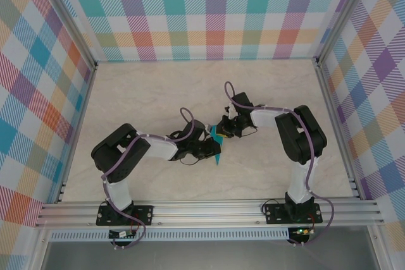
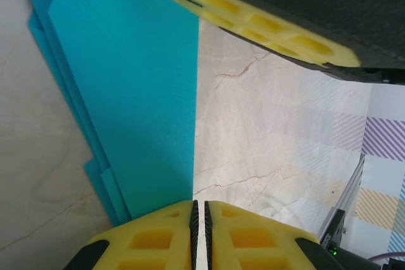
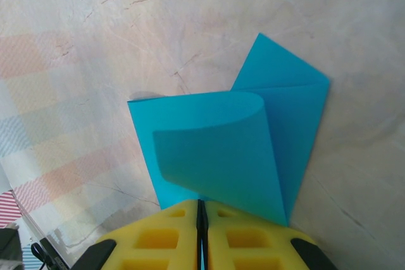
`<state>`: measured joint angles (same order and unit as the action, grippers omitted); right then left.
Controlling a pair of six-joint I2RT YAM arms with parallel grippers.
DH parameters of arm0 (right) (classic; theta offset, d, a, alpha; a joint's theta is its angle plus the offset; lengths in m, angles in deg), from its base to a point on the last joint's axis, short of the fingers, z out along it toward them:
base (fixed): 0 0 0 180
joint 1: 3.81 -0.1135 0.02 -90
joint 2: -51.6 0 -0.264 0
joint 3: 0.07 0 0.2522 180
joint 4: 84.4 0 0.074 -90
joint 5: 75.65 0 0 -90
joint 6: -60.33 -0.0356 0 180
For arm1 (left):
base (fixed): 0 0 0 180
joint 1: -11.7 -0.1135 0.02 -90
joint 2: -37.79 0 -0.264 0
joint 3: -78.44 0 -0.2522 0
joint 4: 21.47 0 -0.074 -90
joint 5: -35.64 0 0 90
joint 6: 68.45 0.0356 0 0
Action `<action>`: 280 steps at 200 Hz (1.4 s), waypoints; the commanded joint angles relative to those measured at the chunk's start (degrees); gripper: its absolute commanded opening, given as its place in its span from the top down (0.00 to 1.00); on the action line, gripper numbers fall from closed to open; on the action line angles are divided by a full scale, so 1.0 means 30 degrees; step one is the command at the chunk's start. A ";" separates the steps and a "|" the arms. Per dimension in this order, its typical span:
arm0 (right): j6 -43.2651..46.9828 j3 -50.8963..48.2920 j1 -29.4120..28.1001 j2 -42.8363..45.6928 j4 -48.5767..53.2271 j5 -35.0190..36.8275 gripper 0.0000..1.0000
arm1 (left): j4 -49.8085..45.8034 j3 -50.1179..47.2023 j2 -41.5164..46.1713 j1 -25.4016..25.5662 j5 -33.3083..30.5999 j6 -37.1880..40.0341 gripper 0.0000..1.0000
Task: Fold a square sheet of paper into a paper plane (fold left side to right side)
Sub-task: Fold the wing for the fifth time at the center of the table.
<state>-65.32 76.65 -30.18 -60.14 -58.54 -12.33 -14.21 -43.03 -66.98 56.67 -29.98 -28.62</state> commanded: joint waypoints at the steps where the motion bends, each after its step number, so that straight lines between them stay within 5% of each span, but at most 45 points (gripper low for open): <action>1: 0.0380 -0.0306 -0.0061 -0.0375 0.2104 0.1322 0.91 | -0.0936 -0.0209 -0.0596 0.0376 -0.0330 -0.0299 0.88; 74: 0.0668 -0.0201 0.0098 0.3010 0.1593 0.1011 1.00 | -0.1817 -0.0371 -0.1082 0.0676 -0.1204 -0.0865 1.00; 134: -0.0038 -0.3698 -0.0346 0.5678 0.0487 0.0287 1.00 | -0.2475 -0.0364 -0.0965 0.0724 -0.1698 -0.0916 1.00; 233: -0.1107 -0.3128 -0.0673 0.2872 -0.2653 -0.1361 1.00 | -0.2814 -0.0364 -0.0733 0.0768 -0.1886 -0.0751 1.00; 280: 0.0150 -0.2195 -0.0673 0.1832 -0.1575 0.0195 1.00 | -0.3021 -0.0463 -0.0699 0.0746 -0.2004 -0.0774 1.00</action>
<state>-67.66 67.80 -31.84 -53.26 -64.14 -13.82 -14.32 -42.96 -67.70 57.80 -32.60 -31.38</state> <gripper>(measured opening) 0.046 0.042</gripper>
